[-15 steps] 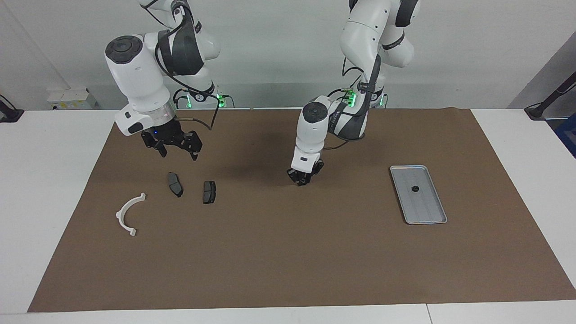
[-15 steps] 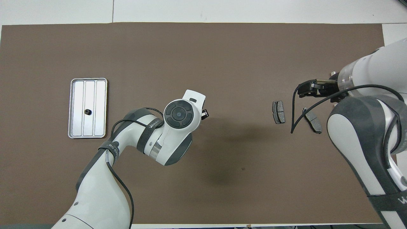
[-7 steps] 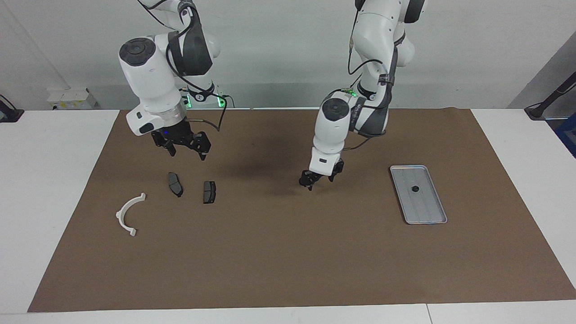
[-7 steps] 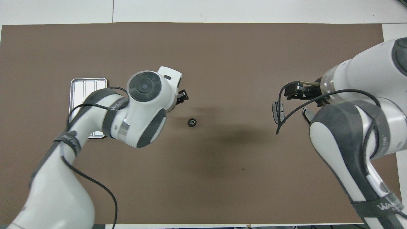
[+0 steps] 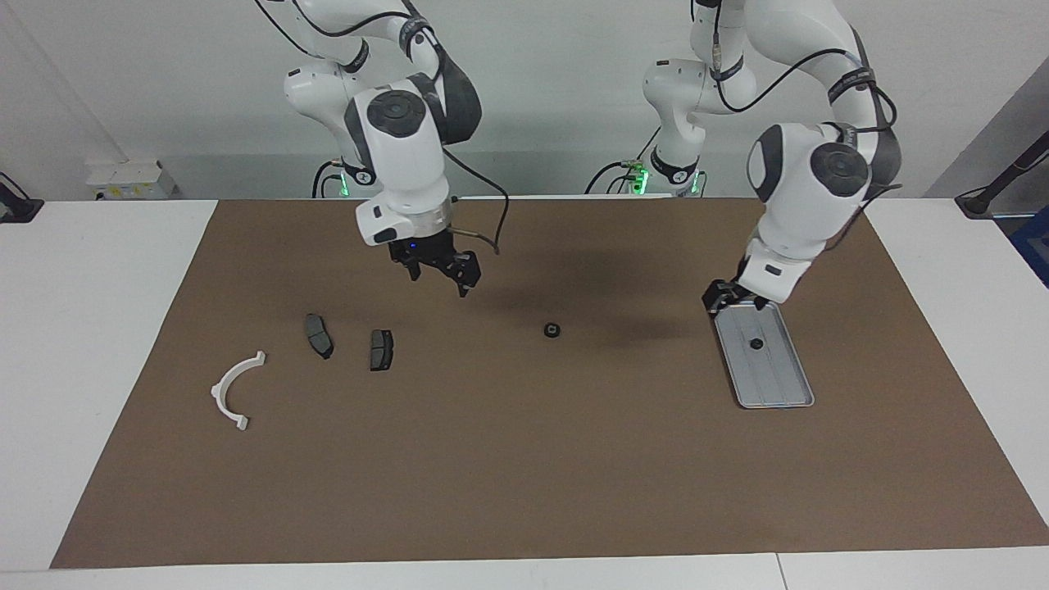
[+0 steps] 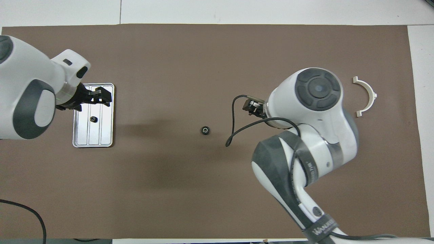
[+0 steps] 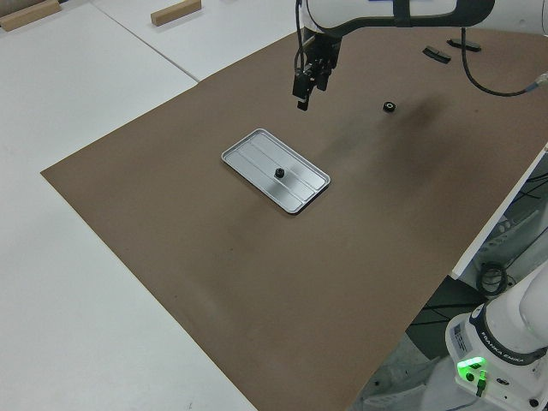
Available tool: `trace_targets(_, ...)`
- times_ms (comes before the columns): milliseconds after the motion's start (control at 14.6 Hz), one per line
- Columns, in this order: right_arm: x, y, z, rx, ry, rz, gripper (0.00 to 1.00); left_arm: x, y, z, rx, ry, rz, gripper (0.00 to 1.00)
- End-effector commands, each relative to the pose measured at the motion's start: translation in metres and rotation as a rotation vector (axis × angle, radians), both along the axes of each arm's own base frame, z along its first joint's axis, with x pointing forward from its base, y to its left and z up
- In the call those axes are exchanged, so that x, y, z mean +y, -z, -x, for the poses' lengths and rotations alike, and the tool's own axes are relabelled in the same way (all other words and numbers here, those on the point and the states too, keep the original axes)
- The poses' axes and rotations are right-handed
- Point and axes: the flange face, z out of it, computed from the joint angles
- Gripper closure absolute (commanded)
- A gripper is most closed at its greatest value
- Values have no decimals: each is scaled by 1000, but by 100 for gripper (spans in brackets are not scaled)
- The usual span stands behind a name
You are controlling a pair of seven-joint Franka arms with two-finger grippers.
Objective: Place bearing gear from tray to pile
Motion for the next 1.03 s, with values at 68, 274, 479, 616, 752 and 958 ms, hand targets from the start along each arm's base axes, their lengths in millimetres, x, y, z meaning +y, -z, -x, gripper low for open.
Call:
trace_targets(68, 59, 31, -16, -15, 73, 25, 0, 34, 55, 12, -54, 50, 31, 8)
trace_targets(274, 98, 58, -11, -21, 89, 47, 0, 56, 97, 20, -77, 60, 23, 9)
trace_targets(479, 153, 108, -13, -56, 144, 126, 0, 65, 107, 16, -73, 70, 22, 11)
trace_targets(616, 160, 126, -21, -50, 185, 136, 0, 76, 108, 17, -70, 66, 21, 12)
trace_targets(752, 170, 140, -17, -50, 191, 132, 0, 79, 113, 15, -75, 70, 20, 13)
trace_targets(958, 175, 142, -21, -62, 198, 99, 0, 79, 125, 14, -76, 69, 17, 13)
